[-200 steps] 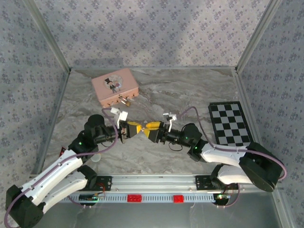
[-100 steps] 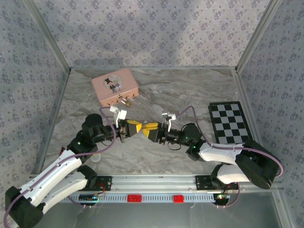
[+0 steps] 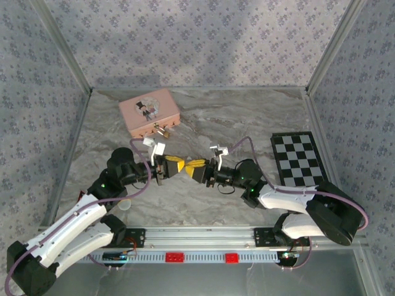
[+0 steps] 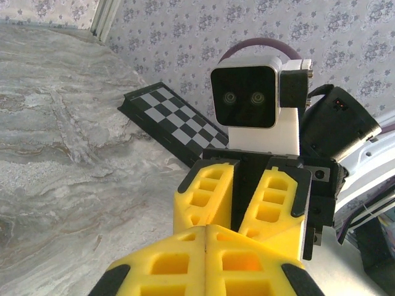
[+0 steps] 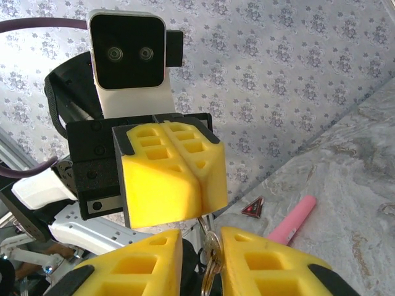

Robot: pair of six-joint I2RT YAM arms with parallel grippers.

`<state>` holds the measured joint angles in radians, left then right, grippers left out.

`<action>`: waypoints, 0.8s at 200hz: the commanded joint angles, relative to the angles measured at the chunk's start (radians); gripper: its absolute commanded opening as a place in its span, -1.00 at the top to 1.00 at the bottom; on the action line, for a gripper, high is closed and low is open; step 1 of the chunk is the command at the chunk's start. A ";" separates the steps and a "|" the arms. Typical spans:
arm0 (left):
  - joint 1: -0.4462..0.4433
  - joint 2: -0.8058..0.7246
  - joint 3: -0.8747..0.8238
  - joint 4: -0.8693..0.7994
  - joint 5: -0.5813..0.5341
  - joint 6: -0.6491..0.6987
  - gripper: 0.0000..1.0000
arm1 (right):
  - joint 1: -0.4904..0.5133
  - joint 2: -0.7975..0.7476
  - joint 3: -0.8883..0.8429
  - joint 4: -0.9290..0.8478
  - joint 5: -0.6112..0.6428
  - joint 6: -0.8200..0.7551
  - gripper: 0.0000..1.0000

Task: Unlock a padlock with a key

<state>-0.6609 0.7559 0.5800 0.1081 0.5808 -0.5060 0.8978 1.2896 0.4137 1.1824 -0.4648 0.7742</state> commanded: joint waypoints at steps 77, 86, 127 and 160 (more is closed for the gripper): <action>0.003 0.000 0.014 0.018 -0.012 0.012 1.00 | 0.002 -0.041 0.013 -0.007 0.009 -0.007 0.93; 0.003 -0.001 0.017 0.011 -0.029 0.012 1.00 | 0.002 -0.047 0.009 -0.014 0.013 -0.008 0.97; 0.003 0.013 0.039 -0.033 -0.126 -0.008 0.46 | 0.003 -0.098 0.002 -0.080 0.026 -0.029 1.00; 0.008 -0.044 0.031 -0.087 -0.262 0.003 -0.07 | -0.008 -0.186 -0.031 -0.194 0.102 -0.068 1.00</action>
<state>-0.6628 0.7582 0.5941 0.0765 0.4698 -0.5167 0.8978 1.1843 0.4065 1.0439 -0.4091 0.7567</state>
